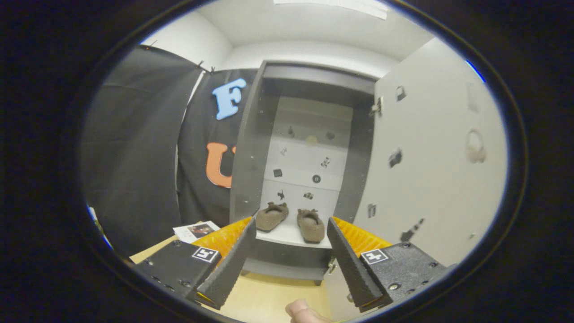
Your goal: Open the shoe cabinet door, grab the shoes and put them into the shoe cabinet, then close the shoe cabinet door.
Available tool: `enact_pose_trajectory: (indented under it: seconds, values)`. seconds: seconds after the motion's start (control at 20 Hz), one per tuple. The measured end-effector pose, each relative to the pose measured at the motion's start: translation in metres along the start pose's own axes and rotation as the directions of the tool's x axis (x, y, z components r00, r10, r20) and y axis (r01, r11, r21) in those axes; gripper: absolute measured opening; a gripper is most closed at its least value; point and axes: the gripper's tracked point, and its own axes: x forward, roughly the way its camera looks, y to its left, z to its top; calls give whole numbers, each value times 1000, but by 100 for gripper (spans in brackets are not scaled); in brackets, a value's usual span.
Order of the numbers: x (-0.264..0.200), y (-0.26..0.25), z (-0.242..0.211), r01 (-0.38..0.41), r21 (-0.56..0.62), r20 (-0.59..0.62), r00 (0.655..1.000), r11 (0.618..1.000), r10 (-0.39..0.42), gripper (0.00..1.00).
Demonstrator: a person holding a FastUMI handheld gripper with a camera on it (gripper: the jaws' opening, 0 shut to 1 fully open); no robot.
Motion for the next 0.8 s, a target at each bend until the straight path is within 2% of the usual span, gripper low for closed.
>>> enact_pose_trajectory:
  seconds: [0.1,0.35,0.45,0.6,0.8]
  values:
    - [-39,-13,15,8,22,37,999,1000,-9,100]
    - [-118,-41,37,-67,54,73,995,996,63,100]
    - [-144,-66,37,-67,53,85,994,996,62,100]
    - [-174,-114,32,-33,49,97,995,998,28,100]
    - [-190,-187,14,62,43,89,994,997,-66,100]
